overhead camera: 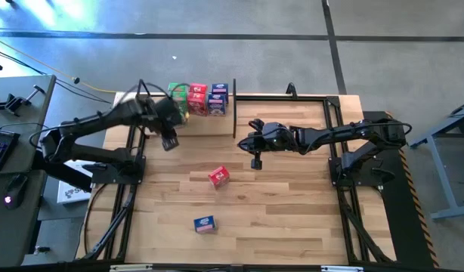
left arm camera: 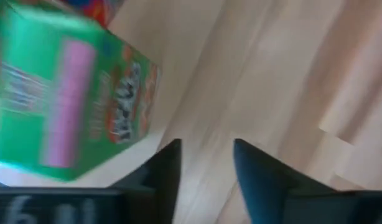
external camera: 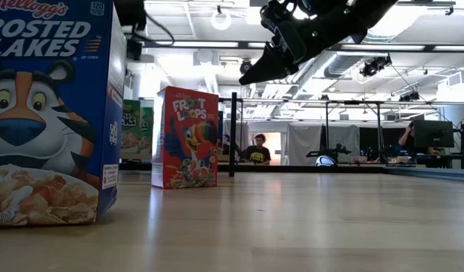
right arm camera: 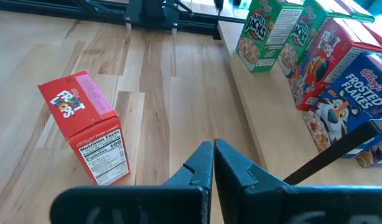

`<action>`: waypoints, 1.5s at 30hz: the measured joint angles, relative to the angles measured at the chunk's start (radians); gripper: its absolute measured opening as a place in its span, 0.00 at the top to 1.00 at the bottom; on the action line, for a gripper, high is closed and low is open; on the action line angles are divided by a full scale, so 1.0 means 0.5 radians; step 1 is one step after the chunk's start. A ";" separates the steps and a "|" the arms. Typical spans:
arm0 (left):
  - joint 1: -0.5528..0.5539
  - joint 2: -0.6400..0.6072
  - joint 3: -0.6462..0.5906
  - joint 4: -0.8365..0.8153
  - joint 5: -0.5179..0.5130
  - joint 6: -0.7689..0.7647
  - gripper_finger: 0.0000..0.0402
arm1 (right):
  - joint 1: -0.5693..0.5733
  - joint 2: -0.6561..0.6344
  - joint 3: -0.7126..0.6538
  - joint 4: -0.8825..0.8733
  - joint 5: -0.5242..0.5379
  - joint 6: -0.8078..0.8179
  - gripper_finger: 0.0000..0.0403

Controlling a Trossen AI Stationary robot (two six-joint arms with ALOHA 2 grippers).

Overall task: Stack cereal on shelf
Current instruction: Put the green cereal box on the shelf aligned with the green cereal box, then put the red cereal box on the shelf aligned with the red cereal box

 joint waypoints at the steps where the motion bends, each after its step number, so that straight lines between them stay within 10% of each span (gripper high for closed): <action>1: -0.039 -0.024 -0.091 0.080 -0.051 -0.068 0.70 | 0.000 0.000 0.000 -0.003 0.000 0.000 0.99; 7: -0.161 -0.056 -0.441 0.490 -0.442 -0.347 0.96 | 0.000 0.000 0.000 -0.004 0.000 -0.002 0.99; 13: -0.110 -0.009 -0.538 0.689 -0.717 -0.333 0.97 | 0.000 0.000 0.000 0.007 0.000 -0.007 0.99; 36: 0.153 0.074 -0.564 0.992 -0.657 -0.128 1.00 | 0.001 0.000 0.000 0.008 -0.001 0.000 0.99; 45: -0.057 -0.426 -0.659 1.064 -0.251 -0.392 1.00 | 0.001 0.001 0.002 0.098 0.006 0.092 0.99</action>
